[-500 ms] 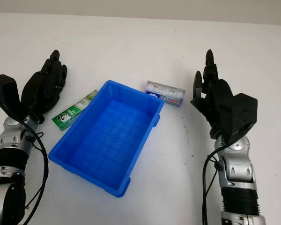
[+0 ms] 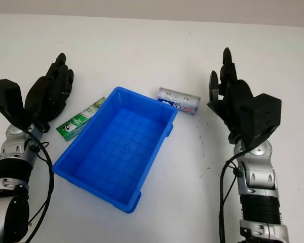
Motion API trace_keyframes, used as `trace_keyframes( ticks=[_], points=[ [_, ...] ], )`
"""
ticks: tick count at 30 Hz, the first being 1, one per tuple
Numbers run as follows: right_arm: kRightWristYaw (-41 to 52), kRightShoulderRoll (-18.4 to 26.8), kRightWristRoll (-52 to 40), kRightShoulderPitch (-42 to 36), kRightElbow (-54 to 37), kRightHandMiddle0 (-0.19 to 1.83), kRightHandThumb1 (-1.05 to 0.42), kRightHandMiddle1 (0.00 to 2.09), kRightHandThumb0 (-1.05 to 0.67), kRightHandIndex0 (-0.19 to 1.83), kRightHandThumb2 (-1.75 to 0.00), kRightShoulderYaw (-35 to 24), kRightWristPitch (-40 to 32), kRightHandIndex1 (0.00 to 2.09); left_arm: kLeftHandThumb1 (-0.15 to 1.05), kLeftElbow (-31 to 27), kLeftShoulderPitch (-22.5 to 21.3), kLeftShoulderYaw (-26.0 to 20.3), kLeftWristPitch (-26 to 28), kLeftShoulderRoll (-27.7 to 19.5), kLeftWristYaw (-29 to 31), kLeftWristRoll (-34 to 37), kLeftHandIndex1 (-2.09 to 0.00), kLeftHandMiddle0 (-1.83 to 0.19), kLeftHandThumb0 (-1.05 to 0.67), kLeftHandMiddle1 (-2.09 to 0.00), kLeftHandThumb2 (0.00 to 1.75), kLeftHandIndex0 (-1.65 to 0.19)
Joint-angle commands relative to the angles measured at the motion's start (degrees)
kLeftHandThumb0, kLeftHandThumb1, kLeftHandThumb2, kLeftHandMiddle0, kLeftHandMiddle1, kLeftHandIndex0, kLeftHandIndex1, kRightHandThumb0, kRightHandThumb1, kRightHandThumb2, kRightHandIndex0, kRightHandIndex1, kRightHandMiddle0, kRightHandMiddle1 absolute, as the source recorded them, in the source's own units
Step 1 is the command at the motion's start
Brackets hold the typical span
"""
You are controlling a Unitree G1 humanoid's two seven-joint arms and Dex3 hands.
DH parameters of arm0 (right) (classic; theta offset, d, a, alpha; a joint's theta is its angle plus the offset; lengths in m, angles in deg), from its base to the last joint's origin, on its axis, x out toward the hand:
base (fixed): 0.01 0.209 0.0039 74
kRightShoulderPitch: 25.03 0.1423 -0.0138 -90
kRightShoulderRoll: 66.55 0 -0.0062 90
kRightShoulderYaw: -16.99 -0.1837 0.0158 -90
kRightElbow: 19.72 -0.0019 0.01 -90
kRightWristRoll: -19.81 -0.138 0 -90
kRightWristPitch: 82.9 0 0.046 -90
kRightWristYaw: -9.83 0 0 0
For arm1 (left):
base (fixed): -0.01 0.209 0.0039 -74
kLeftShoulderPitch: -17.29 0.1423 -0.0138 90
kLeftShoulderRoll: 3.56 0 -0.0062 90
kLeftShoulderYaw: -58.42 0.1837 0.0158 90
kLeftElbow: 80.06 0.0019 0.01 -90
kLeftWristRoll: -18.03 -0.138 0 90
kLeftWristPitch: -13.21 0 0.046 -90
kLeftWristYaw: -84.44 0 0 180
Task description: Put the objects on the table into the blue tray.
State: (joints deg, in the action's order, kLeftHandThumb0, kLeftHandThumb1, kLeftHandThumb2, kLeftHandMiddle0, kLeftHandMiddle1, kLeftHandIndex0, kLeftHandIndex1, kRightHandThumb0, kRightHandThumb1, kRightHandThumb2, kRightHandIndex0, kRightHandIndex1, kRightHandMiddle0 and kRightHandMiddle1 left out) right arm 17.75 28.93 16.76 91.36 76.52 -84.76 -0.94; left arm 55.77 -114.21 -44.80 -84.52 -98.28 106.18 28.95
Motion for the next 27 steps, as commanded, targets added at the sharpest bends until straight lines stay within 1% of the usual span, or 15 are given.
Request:
trace_keyframes(
  ticks=[1, 2, 5, 7, 10, 12, 14, 17, 18, 21, 26, 27],
  points=[
    [0.18, 4.02, 2.06, 4.06, -1.11, -0.08, -1.03, 0.36, -0.51, 0.06, -0.18, 0.11, -1.36, 0.14, 1.05, -0.18, 0.24, -0.07, -1.25, -0.15, -0.33, -0.27, 0.00, 0.19, -0.76, 0.00, 0.62, 0.19],
    [0.73, 5.52, 3.17, 5.46, -1.26, -0.13, -0.99, 0.57, -0.50, 0.12, -0.10, 0.54, -2.07, 0.19, 1.05, -0.38, 0.36, -0.11, -1.35, -0.15, -0.45, -0.22, 0.00, 0.19, -0.76, 0.00, 0.62, 0.19],
    [3.18, 9.66, 6.57, 9.98, -0.62, -0.16, -0.91, 0.83, -0.42, 0.22, -0.04, 2.63, -3.51, 0.27, 1.05, -0.76, 0.56, -0.15, -1.13, -0.16, -0.49, -0.06, 0.00, 0.19, -0.76, 0.00, 0.62, 0.19],
    [5.14, 11.90, 8.55, 13.27, 0.44, -0.16, -0.86, 0.87, -0.36, 0.22, -0.03, 4.35, -5.05, 0.29, 1.05, -1.00, 0.72, -0.23, -0.91, -0.10, -0.35, 0.14, 0.00, 0.19, -0.76, 0.00, 0.61, 0.19],
    [7.97, 14.76, 12.24, 17.47, 3.21, -0.12, -0.80, 0.91, -0.36, 0.22, -0.02, 7.60, -5.19, 0.29, 1.05, -1.30, 0.94, -0.19, -0.74, -0.14, -0.09, 0.19, 0.00, 0.19, -0.76, 0.00, 0.60, 0.19],
    [9.86, 15.95, 13.71, 19.37, 5.27, -0.10, -0.78, 0.88, -0.38, 0.22, -0.03, 9.11, -4.40, 0.30, 1.05, -1.38, 0.98, -0.24, -0.66, -0.11, -0.01, 0.28, 0.00, 0.19, -0.76, 0.00, 0.60, 0.19],
    [12.18, 17.47, 15.45, 21.15, 7.90, -0.09, -0.76, 0.83, -0.38, 0.21, -0.04, 11.11, -1.77, 0.29, 1.05, -1.44, 0.94, -0.24, -0.50, -0.06, -0.02, 0.31, 0.00, 0.19, -0.75, 0.00, 0.61, 0.19],
    [15.00, 18.63, 17.58, 23.06, 10.35, -0.05, -0.75, 0.77, -0.40, 0.22, -0.05, 13.53, 0.21, 0.28, 1.05, -1.43, 0.87, -0.08, -0.25, -0.19, 0.04, 0.16, 0.00, 0.19, -0.76, 0.00, 0.61, 0.19],
    [15.94, 19.01, 18.51, 23.58, 10.93, 0.00, -0.75, 0.70, -0.44, 0.22, -0.05, 14.55, 0.70, 0.26, 1.05, -1.48, 0.88, -0.09, -0.13, -0.17, -0.05, 0.16, 0.00, 0.19, -0.76, 0.00, 0.61, 0.19],
    [18.25, 19.99, 21.84, 24.85, 12.63, 0.10, -0.76, 0.60, -0.54, 0.28, -0.06, 17.58, 2.62, 0.27, 1.05, -1.73, 0.96, -0.20, 0.28, -0.08, -0.14, 0.34, 0.00, 0.19, -0.76, 0.00, 0.60, 0.19],
    [21.46, 19.82, 23.68, 24.88, 12.77, 0.12, -0.79, 0.50, -0.51, 0.26, -0.06, 19.40, 2.28, 0.22, 1.05, -1.78, 1.02, -0.15, 0.34, -0.07, -0.19, 0.23, 0.00, 0.19, -0.76, 0.00, 0.60, 0.19],
    [21.63, 19.88, 24.87, 24.80, 12.34, 0.19, -0.80, 0.34, -0.51, 0.27, -0.06, 20.13, 1.80, 0.19, 1.05, -1.80, 1.05, -0.14, 0.29, -0.05, -0.23, 0.20, 0.00, 0.19, -0.76, 0.00, 0.60, 0.19]
  ],
)
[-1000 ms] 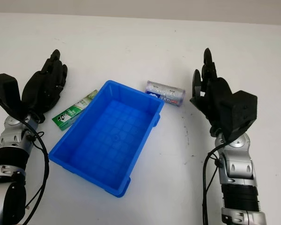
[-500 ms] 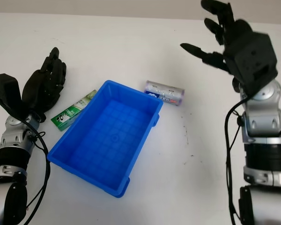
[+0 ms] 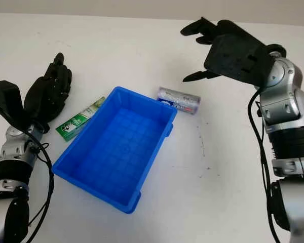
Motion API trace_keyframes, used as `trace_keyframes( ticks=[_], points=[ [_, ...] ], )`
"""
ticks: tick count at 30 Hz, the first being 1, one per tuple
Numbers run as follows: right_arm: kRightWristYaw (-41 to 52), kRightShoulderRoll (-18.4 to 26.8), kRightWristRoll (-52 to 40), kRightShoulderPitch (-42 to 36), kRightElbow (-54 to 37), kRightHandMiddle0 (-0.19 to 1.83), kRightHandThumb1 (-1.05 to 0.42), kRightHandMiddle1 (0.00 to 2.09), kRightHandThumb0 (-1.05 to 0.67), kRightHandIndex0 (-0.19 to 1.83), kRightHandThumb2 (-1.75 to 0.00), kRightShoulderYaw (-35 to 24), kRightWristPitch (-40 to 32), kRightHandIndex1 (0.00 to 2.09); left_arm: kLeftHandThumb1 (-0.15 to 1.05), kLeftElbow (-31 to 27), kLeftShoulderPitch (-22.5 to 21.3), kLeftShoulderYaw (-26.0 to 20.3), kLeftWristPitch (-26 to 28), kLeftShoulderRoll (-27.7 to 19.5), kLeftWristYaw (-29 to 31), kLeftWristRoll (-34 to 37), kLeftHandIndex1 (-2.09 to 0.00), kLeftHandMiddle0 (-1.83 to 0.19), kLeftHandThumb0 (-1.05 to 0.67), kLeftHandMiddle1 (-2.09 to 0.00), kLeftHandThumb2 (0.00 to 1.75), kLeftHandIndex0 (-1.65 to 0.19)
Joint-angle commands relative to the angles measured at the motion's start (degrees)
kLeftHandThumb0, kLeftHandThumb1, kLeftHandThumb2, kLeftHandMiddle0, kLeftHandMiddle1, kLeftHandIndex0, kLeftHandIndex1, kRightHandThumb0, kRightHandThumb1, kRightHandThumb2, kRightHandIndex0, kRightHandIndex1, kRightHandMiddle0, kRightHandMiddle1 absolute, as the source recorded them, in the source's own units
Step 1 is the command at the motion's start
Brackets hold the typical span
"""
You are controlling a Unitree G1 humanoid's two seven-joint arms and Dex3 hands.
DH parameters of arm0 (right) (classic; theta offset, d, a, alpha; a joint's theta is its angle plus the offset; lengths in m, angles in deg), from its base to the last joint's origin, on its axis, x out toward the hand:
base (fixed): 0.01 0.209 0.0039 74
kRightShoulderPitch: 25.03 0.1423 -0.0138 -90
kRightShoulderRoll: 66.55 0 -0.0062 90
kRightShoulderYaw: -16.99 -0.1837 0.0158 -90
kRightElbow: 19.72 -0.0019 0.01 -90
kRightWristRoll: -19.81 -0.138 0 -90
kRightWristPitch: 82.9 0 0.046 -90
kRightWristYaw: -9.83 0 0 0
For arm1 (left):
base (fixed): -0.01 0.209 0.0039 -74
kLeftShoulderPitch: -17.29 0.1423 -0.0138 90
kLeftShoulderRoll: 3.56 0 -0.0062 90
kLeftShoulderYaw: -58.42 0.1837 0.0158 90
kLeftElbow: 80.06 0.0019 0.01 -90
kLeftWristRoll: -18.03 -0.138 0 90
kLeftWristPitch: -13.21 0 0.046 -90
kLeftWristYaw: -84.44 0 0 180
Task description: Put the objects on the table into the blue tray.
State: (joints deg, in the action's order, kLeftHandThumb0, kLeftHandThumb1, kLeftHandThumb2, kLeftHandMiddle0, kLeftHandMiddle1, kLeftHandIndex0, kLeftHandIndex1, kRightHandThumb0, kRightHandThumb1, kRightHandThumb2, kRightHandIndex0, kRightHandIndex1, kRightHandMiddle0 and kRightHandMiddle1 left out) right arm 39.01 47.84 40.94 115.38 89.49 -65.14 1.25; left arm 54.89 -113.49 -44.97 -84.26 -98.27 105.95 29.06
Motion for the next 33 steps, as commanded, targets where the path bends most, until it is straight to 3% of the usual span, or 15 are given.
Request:
trace_keyframes(
  ticks=[1, 10, 11, 13, 14, 16, 17, 18, 26, 33],
  points=[
    [0.02, 1.10, 2.16, 0.59, -0.99, 0.25, -0.80, 0.25, -0.53, 0.29, -0.06, 1.27, -0.16, 0.18, 1.05, -0.94, 0.35, 0.02, -0.01, -0.04, -0.03, 0.10, 0.00, 0.19, -0.76, 0.00, 0.60, 0.19],
    [3.39, 0.52, 0.17, -2.02, -2.92, 0.28, -0.84, 0.09, -0.62, 0.33, -0.06, 0.97, 2.22, 0.15, 1.05, -1.27, 0.62, -0.15, 0.03, -0.01, 0.06, 0.33, 0.00, 0.19, -0.75, 0.00, 0.61, 0.19],
    [3.55, 0.49, 0.09, -2.43, -3.50, 0.29, -0.83, 0.08, -0.61, 0.38, -0.06, 0.99, 1.98, 0.37, 1.05, -1.24, 0.61, -0.12, -0.07, -0.04, 0.12, 0.28, 0.00, 0.19, -0.75, 0.00, 0.61, 0.19],
    [4.14, 0.69, 0.37, -3.21, -4.63, 0.30, -0.83, 0.06, -0.61, 0.16, -0.05, 1.41, 1.63, 1.25, 1.05, -1.25, 0.59, -0.11, -0.12, -0.02, -0.01, 0.23, 0.00, 0.19, -0.75, 0.00, 0.61, 0.19],
    [4.55, 0.76, 0.45, -3.63, -5.09, 0.29, -0.83, 0.05, -0.61, -0.02, -0.05, 1.61, 1.58, 1.13, 1.05, -1.29, 0.58, -0.07, -0.10, -0.03, -0.15, 0.12, 0.00, 0.19, -0.75, 0.00, 0.61, 0.19],
    [5.24, 0.86, 1.05, -4.53, -5.93, 0.27, -0.84, 0.05, -0.62, 0.05, -0.05, 2.23, 1.73, 0.58, 1.05, -1.38, 0.56, -0.02, -0.06, -0.01, -0.26, 0.08, 0.00, 0.19, -0.76, 0.00, 0.61, 0.19],
    [4.90, 1.05, 1.90, -5.11, -6.09, 0.27, -0.84, 0.06, -0.62, 0.12, -0.05, 2.75, 2.81, 0.39, 1.05, -1.44, 0.57, 0.00, 0.00, -0.01, -0.24, 0.09, 0.00, 0.19, -0.76, 0.00, 0.61, 0.19],
    [4.73, 1.06, 2.80, -5.68, -6.45, 0.29, -0.84, 0.06, -0.62, 0.17, -0.05, 3.27, 3.04, 0.33, 1.05, -1.44, 0.56, -0.01, 0.05, -0.01, -0.13, 0.17, 0.00, 0.19, -0.76, 0.00, 0.61, 0.19],
    [2.05, 0.78, 7.23, -10.71, -6.22, 0.35, -0.84, 0.08, -0.61, 0.28, -0.06, 5.97, 8.68, 0.29, 1.05, -1.88, 0.80, 0.10, -0.21, -0.22, -0.80, -0.26, 0.00, 0.19, -0.75, -0.01, 0.61, 0.19],
    [-11.51, 3.70, 19.82, -12.70, -0.43, 0.55, -0.84, 0.17, -0.58, 0.46, -0.05, 10.87, 23.07, 0.36, 1.05, -1.60, 0.81, -0.03, -0.21, -0.53, -0.03, -0.04, 0.00, 0.19, -0.76, 0.00, 0.60, 0.19]
  ],
)
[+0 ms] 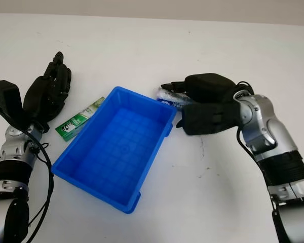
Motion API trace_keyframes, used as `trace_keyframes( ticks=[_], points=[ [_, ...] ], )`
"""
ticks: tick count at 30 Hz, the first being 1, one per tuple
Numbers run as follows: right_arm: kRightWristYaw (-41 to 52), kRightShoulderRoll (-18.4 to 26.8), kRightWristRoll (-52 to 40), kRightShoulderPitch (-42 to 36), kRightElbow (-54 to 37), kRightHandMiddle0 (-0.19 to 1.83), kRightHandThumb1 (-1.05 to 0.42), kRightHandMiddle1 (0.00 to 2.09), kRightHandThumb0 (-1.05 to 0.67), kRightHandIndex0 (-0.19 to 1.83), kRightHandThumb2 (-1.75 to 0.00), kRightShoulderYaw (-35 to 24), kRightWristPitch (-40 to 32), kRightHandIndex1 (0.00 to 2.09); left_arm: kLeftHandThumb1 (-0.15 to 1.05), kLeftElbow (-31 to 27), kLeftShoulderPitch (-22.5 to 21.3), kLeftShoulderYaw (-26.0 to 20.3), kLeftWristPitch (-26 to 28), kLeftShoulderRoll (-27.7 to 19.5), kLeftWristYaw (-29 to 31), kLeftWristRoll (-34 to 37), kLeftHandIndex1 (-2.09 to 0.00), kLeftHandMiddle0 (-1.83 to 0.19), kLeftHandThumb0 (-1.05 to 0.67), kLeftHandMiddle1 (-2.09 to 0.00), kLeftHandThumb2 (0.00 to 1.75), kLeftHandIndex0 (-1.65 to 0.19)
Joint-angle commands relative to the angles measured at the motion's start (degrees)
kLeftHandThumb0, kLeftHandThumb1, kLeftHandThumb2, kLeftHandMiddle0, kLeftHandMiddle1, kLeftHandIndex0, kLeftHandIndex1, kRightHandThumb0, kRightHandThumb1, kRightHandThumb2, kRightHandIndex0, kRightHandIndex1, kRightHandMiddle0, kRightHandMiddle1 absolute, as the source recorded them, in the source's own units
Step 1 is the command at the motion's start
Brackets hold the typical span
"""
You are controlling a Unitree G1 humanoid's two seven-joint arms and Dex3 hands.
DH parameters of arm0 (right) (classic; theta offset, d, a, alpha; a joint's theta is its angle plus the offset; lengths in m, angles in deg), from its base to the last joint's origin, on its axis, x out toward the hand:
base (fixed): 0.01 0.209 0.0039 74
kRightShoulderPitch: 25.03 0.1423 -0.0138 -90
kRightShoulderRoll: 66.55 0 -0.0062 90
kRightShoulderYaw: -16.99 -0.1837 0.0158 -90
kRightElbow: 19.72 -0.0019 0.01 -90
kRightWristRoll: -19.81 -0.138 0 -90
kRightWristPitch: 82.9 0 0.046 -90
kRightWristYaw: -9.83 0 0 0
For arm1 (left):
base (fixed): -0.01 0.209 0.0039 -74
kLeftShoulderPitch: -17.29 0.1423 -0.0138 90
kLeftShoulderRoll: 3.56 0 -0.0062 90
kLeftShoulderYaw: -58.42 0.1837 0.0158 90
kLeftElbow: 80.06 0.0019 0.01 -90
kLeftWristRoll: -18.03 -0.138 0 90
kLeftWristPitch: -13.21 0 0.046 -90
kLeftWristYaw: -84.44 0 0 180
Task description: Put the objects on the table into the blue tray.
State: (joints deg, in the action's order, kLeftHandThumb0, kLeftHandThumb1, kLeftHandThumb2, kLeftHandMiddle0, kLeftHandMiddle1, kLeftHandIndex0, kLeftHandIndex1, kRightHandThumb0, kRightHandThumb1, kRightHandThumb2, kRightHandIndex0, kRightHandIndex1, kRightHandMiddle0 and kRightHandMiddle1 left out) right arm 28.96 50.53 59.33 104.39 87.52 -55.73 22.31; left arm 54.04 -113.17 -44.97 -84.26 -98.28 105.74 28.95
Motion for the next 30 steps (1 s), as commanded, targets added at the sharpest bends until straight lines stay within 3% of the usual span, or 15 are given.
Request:
trace_keyframes(
  ticks=[1, 3, 7, 10, 15, 25, 30],
  points=[
    [-3.61, 1.31, 3.17, -1.74, 2.31, 0.58, -0.84, 0.20, -0.58, 0.49, -0.05, 1.94, 3.40, 0.41, 1.05, -0.88, 0.52, -0.03, -0.04, -0.50, 0.20, 0.07, 0.00, 0.19, -0.76, 0.00, 0.60, 0.19],
    [-7.82, 1.91, 7.07, -1.75, 3.02, 0.57, -0.86, 0.40, -0.61, 0.40, -0.05, 2.85, 5.20, 0.80, 1.05, -1.07, 0.57, 0.02, 0.22, -0.49, 0.20, 0.02, 0.00, 0.19, -0.76, 0.00, 0.60, 0.19],
    [-16.26, 2.63, 13.53, -1.37, 4.77, 0.45, -0.93, 1.30, -0.59, 0.35, -0.06, 4.38, 7.57, 1.71, 1.05, -0.76, 0.52, 0.01, 0.31, -0.54, 1.03, 0.25, 0.00, 0.19, -0.75, 0.00, 0.60, 0.19],
    [-20.85, 2.66, 16.48, -1.01, 6.17, 0.40, -0.97, 1.72, -0.58, 0.46, -0.06, 4.93, 8.01, 2.05, 1.05, -0.38, 0.38, -0.08, 0.23, -0.49, 1.45, 0.36, 0.00, 0.19, -0.76, 0.00, 0.60, 0.19],
    [-24.79, 2.82, 18.80, -0.19, 6.98, 0.49, -1.04, 2.07, -0.58, 0.72, -0.07, 5.25, 8.02, 2.09, 1.05, -0.11, 0.35, -0.02, -0.14, -0.45, 1.59, 0.16, 0.00, 0.19, -0.75, 0.00, 0.61, 0.19],
    [-30.83, 2.79, 16.42, 3.53, 13.66, 0.57, -1.02, 2.09, -0.52, 0.78, -0.06, 3.25, 9.97, 2.09, 1.05, 0.44, 0.06, -0.19, 0.01, -0.31, 2.04, 0.49, 0.00, 0.19, -0.76, 0.00, 0.59, 0.19],
    [-34.57, 2.57, 15.79, 7.40, 17.88, 0.54, -0.98, 2.09, -0.49, 0.79, -0.05, 1.94, 6.62, 2.09, 1.05, 0.16, 0.19, -0.16, 0.30, -0.29, 1.99, 0.51, 0.00, 0.19, -0.76, 0.00, 0.58, 0.19]
  ],
)
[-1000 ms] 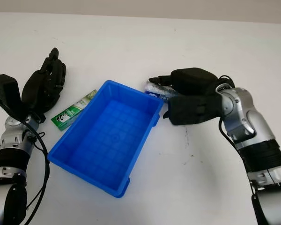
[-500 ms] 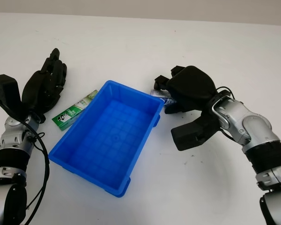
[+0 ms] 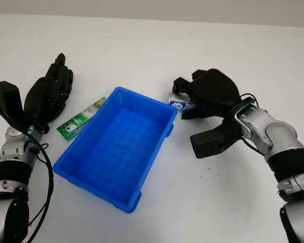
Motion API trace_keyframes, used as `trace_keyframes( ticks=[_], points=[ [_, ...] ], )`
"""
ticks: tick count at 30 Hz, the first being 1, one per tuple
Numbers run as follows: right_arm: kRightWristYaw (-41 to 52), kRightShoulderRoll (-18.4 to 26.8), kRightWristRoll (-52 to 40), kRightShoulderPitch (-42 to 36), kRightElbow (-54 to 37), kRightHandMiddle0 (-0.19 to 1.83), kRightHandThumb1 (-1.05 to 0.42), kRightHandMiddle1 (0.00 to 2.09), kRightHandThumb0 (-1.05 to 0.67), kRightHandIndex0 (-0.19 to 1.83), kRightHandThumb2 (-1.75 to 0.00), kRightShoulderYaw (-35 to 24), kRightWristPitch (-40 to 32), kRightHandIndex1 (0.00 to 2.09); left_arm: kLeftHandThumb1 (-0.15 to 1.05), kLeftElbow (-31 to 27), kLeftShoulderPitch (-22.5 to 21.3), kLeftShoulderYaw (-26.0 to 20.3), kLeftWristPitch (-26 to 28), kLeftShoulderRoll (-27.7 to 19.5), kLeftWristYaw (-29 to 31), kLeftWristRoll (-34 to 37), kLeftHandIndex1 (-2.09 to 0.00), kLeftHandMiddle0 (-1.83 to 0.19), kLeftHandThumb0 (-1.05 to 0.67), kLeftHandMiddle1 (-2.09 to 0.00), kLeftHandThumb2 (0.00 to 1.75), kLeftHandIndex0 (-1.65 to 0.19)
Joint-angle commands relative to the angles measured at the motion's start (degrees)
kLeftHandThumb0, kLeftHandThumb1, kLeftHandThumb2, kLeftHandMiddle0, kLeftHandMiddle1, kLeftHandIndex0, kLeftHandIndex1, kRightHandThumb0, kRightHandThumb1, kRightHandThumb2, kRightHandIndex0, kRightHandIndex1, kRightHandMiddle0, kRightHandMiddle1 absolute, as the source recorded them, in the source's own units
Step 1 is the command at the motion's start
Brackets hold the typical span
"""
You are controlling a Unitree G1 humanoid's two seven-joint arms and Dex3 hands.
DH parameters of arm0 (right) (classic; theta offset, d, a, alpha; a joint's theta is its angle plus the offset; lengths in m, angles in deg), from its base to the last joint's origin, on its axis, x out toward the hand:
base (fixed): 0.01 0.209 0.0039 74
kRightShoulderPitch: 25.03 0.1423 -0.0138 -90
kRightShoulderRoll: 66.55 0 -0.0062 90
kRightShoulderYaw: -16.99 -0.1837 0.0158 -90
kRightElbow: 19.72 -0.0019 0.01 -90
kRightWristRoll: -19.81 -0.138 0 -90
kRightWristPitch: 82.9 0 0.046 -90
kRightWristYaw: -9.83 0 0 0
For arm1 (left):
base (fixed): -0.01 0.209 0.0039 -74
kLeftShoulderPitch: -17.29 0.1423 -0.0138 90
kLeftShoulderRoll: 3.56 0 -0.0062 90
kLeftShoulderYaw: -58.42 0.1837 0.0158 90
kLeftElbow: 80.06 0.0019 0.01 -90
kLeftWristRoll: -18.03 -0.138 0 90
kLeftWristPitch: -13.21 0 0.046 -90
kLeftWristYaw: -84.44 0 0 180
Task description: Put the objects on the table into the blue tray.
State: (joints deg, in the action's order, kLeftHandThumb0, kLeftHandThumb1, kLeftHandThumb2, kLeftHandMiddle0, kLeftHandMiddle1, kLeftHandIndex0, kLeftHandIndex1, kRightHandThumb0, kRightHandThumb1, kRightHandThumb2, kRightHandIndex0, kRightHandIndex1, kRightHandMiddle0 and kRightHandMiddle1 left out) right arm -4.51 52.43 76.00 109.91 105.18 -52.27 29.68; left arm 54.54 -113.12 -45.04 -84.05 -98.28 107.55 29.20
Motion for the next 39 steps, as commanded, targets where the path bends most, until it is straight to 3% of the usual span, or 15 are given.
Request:
trace_keyframes(
  ticks=[1, 7, 18, 27, 31, 33, 35, 39],
  points=[
    [-1.28, 0.32, -1.75, 2.12, 0.25, 0.54, -0.98, 2.09, -0.48, 0.78, -0.05, -2.14, -1.50, 2.09, 1.05, -0.27, 0.13, -0.09, 0.08, -0.31, 0.15, 0.23, 0.00, 0.19, -0.76, 0.00, 0.58, 0.19],
    [-0.55, -2.97, -10.10, 0.65, -5.78, 0.66, -0.97, 2.09, -0.40, 0.91, -0.05, -6.92, -3.81, 2.09, 1.05, 0.00, 0.05, 0.08, 0.09, -0.47, -0.04, -0.12, 0.00, 0.19, -0.77, 0.00, 0.58, 0.19],
    [11.96, -9.69, -26.06, -3.77, -22.69, 0.76, -1.02, 2.09, -0.23, 1.04, -0.06, -11.54, -3.85, 2.09, 1.05, -0.27, 0.12, 0.24, 0.77, -0.09, -0.10, -0.03, 0.00, 0.19, -0.77, 0.00, 0.59, 0.19],
    [23.29, -13.84, -34.32, -6.28, -32.87, 0.89, -1.04, 2.09, -0.31, 1.17, -0.06, -11.41, -4.04, 2.09, 1.05, -0.50, 0.29, 0.02, 0.58, 0.20, -0.38, 0.22, -0.01, 0.19, -0.77, 0.00, 0.57, 0.19],
    [33.62, -12.13, -40.04, -6.53, -36.79, 0.90, -1.05, 2.09, -0.36, 1.20, -0.08, -11.08, -6.77, 2.09, 1.05, -0.37, 0.39, -0.15, 0.00, 0.31, -0.07, 0.51, 0.00, 0.19, -0.76, 0.00, 0.56, 0.19],
    [39.47, -10.91, -42.58, -6.39, -38.22, 0.71, -1.04, 2.06, -0.41, 1.02, -0.07, -11.10, -8.82, 2.07, 1.05, -0.23, 0.36, -0.22, -0.23, 0.38, 0.16, 0.67, 0.00, 0.19, -0.76, 0.00, 0.57, 0.19],
    [44.91, -10.03, -45.93, -6.43, -38.83, 0.48, -1.01, 1.94, -0.43, 0.68, -0.06, -11.37, -10.66, 1.99, 1.05, -0.12, 0.30, -0.16, -0.28, 0.39, 0.26, 0.70, 0.00, 0.19, -0.75, 0.00, 0.57, 0.19],
    [51.69, -8.31, -48.53, -6.20, -39.12, 0.21, -1.03, 1.48, -0.51, 0.25, -0.06, -11.26, -11.29, 1.56, 1.05, -0.17, 0.24, -0.06, -0.08, 0.49, 0.02, 0.66, 0.00, 0.19, -0.76, 0.00, 0.57, 0.19]
  ],
)
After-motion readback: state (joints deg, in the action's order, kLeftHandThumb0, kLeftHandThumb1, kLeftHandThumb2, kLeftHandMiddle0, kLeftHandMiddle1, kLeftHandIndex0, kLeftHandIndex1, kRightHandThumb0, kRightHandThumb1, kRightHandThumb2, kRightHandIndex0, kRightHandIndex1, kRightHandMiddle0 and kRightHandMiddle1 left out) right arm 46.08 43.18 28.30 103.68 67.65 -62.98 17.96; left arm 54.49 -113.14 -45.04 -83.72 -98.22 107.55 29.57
